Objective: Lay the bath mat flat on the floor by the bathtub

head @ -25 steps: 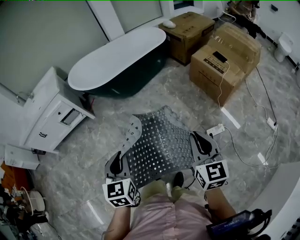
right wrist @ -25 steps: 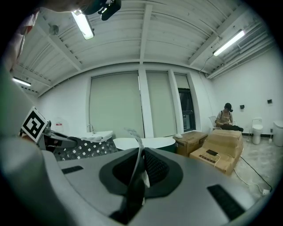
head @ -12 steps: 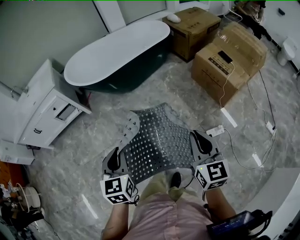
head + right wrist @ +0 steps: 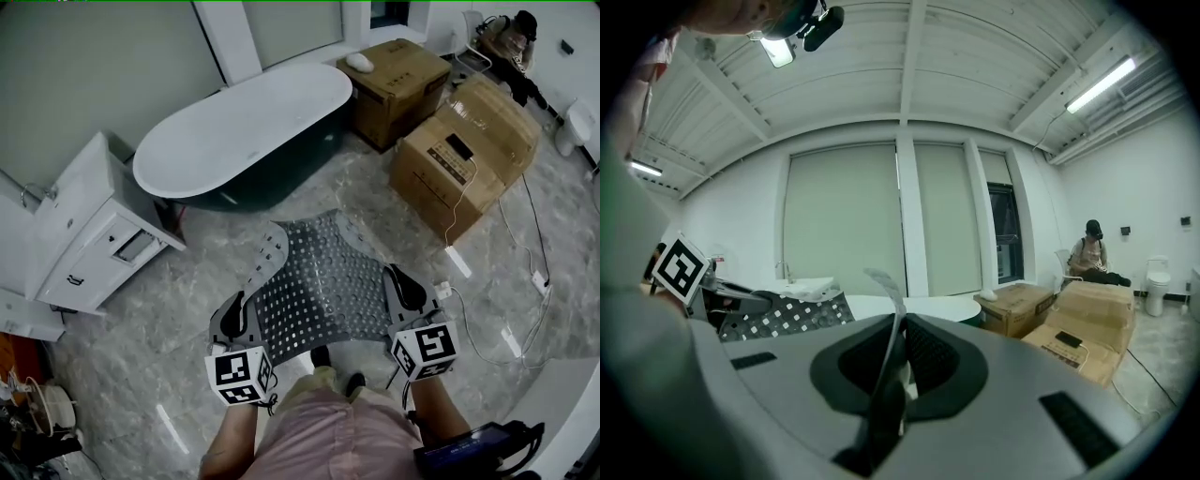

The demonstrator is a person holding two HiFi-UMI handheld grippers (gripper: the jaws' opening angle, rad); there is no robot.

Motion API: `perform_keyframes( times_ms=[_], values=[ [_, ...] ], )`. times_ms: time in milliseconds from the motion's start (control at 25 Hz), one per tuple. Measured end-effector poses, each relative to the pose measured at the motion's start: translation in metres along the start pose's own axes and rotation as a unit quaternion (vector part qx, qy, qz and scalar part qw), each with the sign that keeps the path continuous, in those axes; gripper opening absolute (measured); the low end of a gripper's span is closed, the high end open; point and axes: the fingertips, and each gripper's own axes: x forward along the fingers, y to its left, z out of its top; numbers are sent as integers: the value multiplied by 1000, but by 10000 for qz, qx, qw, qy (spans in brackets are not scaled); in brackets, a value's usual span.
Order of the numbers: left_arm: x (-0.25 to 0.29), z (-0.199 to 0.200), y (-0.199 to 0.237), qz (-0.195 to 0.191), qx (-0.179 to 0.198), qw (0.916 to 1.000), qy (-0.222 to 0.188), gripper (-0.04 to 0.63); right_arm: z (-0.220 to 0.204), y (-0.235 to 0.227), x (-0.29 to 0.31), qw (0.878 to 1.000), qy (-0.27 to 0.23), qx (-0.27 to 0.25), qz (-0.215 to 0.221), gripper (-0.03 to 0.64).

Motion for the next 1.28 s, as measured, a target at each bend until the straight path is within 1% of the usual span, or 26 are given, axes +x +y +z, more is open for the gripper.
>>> perform_keyframes(
  times_ms=[320,560,720,920,1120,1280],
  values=[
    [42,38,39,-97,54,9995,-283,41,38,9,52,9996,-241,-142,-100,31],
    [67,41,53,-263,110,9989,-370,41,43,9,72,9988,-352,-143,-309,31],
    [81,35,50,-332,78,9991,-249,41,36,0,78,9989,-272,-91,-383,31],
    [107,27,35,-359,93,9993,31,41,21,-26,96,9992,-86,67,-390,31],
    [138,34,24,-282,171,9993,188,41,19,-55,121,9994,29,175,-287,31],
    [167,44,5,-199,193,9993,265,41,22,-92,135,9995,45,224,-226,31]
  ],
)
